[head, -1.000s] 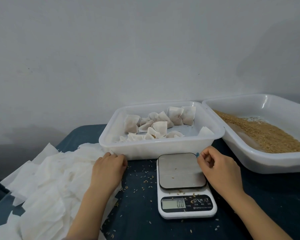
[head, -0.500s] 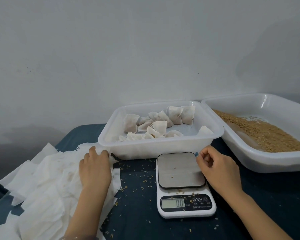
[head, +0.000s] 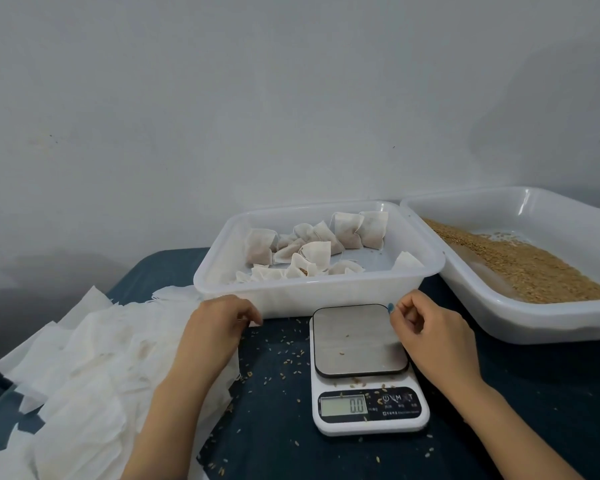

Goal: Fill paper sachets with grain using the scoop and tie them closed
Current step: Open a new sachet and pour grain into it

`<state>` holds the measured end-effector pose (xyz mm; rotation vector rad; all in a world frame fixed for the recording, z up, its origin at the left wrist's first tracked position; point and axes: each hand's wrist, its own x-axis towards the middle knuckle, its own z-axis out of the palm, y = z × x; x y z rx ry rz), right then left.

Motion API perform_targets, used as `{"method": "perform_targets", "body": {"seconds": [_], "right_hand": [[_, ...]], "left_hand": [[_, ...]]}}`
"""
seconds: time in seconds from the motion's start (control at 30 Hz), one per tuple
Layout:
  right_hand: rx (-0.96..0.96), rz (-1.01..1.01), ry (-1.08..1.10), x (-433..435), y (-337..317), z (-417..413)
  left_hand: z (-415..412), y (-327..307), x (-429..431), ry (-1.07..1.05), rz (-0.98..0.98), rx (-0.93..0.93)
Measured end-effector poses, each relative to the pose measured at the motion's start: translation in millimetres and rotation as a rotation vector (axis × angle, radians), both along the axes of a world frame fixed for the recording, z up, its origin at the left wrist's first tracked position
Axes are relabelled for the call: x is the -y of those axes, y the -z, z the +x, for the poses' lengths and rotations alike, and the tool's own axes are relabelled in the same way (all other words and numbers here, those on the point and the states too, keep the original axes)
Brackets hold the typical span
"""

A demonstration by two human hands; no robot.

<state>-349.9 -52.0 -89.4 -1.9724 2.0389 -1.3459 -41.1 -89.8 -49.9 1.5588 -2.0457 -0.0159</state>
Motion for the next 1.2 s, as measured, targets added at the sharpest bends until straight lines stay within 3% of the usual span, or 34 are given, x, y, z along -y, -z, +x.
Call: {"method": "perform_targets", "body": {"seconds": [0.1, 0.37, 0.47, 0.63, 0.8, 0.9, 1.07, 1.2], "right_hand": [[0.012, -0.004, 0.005, 0, -1, -1], [0.078, -0.012, -0.048, 0, -4, 0], [0.146, -0.025, -0.205, -3, -10, 3], [0.424, 0.03, -0.433, -6, -19, 12], [0.349, 0.105, -0.423, -5, -20, 13], [0.306, 0.135, -0.387, -5, -20, 13], [0.374, 0.161, -0.505, -8, -24, 20], [0.61, 0.129, -0.567, -10, -34, 24]], "left_hand": [[-7, -6, -4, 0.108, -0.043, -0.146], [-43, -26, -19, 0.256, 0.041, -1.055], [-70, -22, -19, 0.255, 0.102, -1.167], [-108, -9, -22, 0.172, 0.23, -1.322], [-126, -6, -26, 0.08, 0.558, -1.998], [-128, -13, -31, 0.046, 0.66, -2.262], [-133, -19, -42, 0.033, 0.714, -2.313], [-138, -10, -48, 0.005, 0.664, -2.158]]}}
